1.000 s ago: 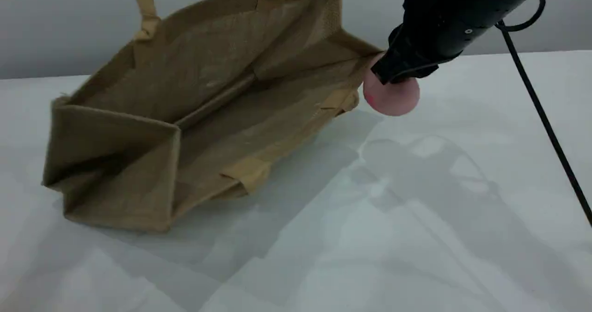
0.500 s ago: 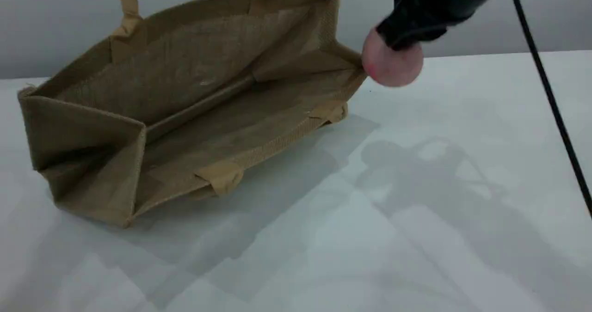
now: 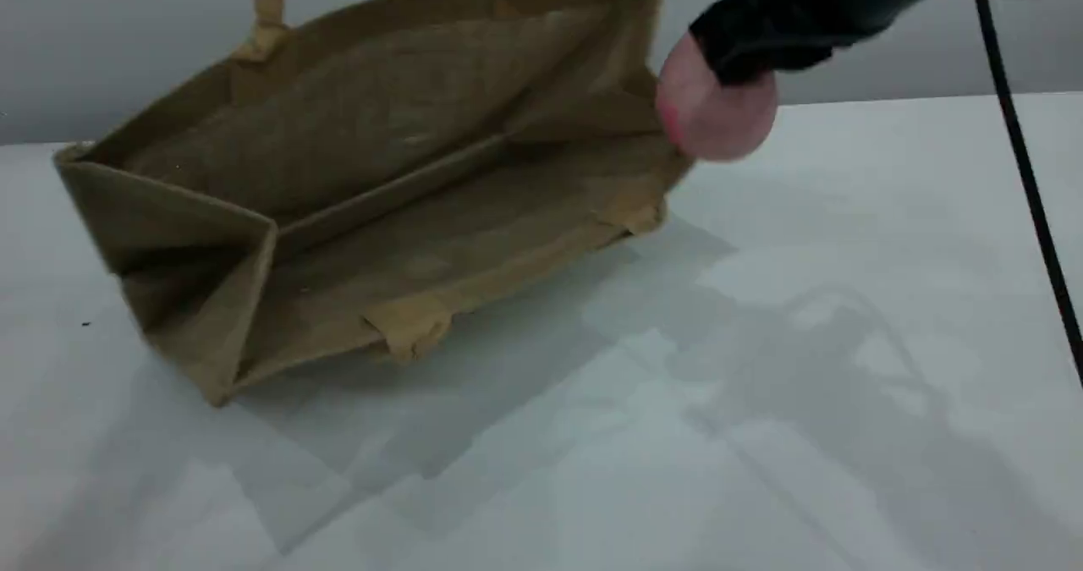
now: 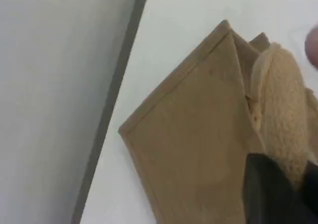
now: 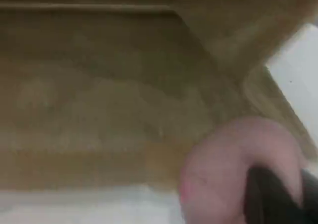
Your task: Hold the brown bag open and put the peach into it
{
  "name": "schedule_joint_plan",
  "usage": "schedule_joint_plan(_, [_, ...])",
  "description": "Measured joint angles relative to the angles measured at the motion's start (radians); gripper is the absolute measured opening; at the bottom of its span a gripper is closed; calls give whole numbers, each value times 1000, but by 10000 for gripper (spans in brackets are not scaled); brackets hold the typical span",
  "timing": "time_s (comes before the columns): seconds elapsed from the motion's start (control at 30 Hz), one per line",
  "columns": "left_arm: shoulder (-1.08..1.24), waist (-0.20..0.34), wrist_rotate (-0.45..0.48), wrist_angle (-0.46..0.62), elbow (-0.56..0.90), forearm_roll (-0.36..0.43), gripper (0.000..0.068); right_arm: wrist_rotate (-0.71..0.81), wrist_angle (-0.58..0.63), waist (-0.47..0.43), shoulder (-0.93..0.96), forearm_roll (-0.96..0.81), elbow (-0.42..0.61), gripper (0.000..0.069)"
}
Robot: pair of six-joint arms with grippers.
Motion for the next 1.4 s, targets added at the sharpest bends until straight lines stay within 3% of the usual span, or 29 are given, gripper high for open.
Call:
schedule_joint_plan(0.4, [0, -79, -1, 0, 0, -2, 83, 19, -239, 157, 31, 99, 63, 21])
schedule_joint_plan(0.57, [0, -79, -23, 1, 0, -4, 83, 19, -251, 156, 97, 110, 63, 21])
schedule_joint_plan(0.8, [0, -79, -22, 1, 0, -4, 83, 76, -389, 194, 204, 111, 62, 25])
schedule_joint_plan(0.9, [0, -79, -22, 1, 0, -5, 83, 76, -391, 205, 214, 104, 62, 50])
schedule_joint_plan(0.97, [0, -79, -20, 1, 0, -5, 83, 76, -401, 205, 214, 104, 62, 90])
schedule_joint_plan(1.07, [0, -79, -20, 1, 0, -5, 83, 102, -393, 205, 214, 107, 62, 208])
schedule_joint_plan(1.27, [0, -79, -22, 2, 0, -5, 83, 122, -378, 205, 211, 130, 62, 533])
schedule_joint_plan(1.4, [0, -79, -22, 2, 0, -5, 83, 122, -317, 204, 185, 131, 62, 602])
